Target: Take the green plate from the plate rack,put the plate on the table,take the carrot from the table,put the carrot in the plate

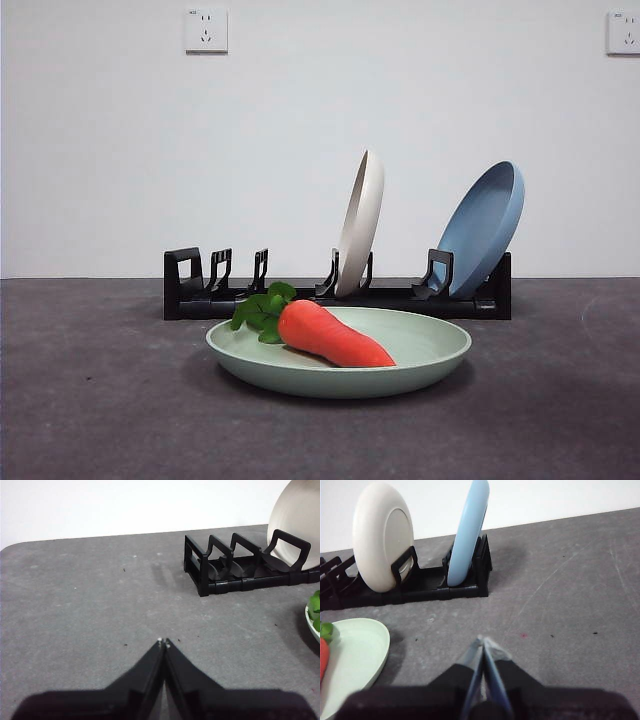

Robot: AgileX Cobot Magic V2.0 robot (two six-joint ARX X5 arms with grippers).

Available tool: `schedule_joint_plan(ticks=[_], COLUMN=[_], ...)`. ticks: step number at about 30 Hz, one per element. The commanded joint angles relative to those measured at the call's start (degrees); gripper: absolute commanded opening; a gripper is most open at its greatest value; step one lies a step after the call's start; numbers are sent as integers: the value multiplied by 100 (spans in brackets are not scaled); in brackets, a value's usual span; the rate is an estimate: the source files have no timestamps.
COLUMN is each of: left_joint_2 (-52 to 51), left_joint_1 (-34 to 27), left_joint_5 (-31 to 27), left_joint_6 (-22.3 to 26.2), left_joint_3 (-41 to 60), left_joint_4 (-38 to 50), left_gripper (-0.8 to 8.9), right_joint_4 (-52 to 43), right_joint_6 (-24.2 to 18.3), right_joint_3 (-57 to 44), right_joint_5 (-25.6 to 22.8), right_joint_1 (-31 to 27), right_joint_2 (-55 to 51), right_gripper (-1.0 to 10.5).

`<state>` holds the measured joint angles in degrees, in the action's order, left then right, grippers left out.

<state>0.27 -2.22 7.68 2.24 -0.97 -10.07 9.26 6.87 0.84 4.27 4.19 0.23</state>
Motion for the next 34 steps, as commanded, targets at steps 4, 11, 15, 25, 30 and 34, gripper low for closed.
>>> schedule_joint_plan(ticks=[4, 11, 15, 25, 30, 34], left_joint_2=[-15, -17, -17, -15, -17, -17], left_joint_1=[-13, -13, -13, -13, -13, -13], left_joint_5=[-4, -2, -2, -2, -4, -4], left_joint_6=[-59, -59, -59, -59, -59, -59], left_joint_3=[76, 76, 76, 76, 76, 76], left_joint_4=[17, 15, 17, 17, 15, 17], left_gripper=[-3, -3, -3, -3, -3, -3], right_joint_4=[101, 101, 101, 101, 101, 101], right_joint_6=[326, 326, 328, 326, 326, 326], right_joint_3=[-48, -48, -48, -48, -48, -48], right_joint_5=[-26, -26, -26, -26, -26, -26], right_joint_1=[0, 0, 0, 0, 0, 0], right_joint_2=[-17, -11, -11, -11, -11, -11], right_gripper=[1, 1, 1, 1, 1, 1])
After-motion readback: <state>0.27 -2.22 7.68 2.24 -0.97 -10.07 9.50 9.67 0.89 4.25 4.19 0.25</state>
